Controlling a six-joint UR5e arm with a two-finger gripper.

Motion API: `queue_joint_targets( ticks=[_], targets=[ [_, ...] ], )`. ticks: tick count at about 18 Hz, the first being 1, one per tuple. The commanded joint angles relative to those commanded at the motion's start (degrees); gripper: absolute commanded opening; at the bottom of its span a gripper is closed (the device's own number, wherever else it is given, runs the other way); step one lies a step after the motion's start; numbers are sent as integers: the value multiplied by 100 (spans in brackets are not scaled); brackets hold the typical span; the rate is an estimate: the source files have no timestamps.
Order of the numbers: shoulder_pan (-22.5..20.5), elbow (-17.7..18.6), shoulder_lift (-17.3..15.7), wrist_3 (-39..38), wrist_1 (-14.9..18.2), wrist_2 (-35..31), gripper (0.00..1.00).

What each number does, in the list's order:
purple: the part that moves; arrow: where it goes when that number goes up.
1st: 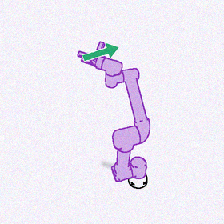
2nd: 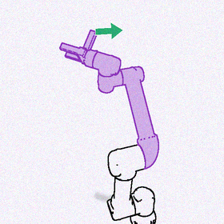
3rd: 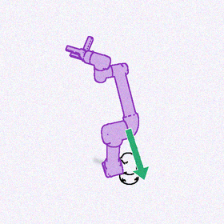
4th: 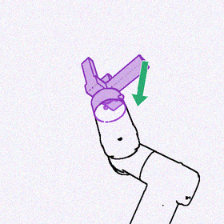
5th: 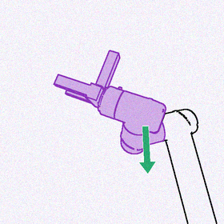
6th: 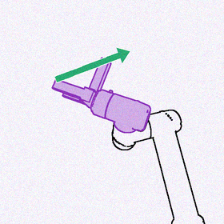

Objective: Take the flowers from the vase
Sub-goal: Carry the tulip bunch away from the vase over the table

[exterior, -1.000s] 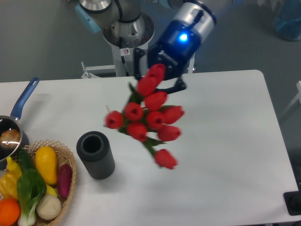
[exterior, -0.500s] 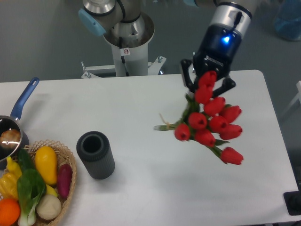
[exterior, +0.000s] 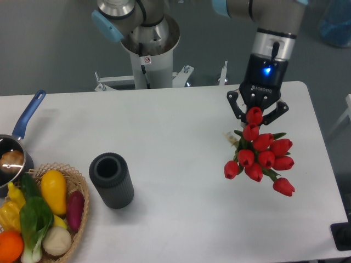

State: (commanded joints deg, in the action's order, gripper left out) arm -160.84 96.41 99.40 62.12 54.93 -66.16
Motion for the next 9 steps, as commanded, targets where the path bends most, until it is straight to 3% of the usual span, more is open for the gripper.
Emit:
queue_joint_targets(
  ticks=[4,9],
  targets=[
    [280,44,123,774,26,-1010,2],
    [615,-35,352,994,343,-2083,2]
  ],
)
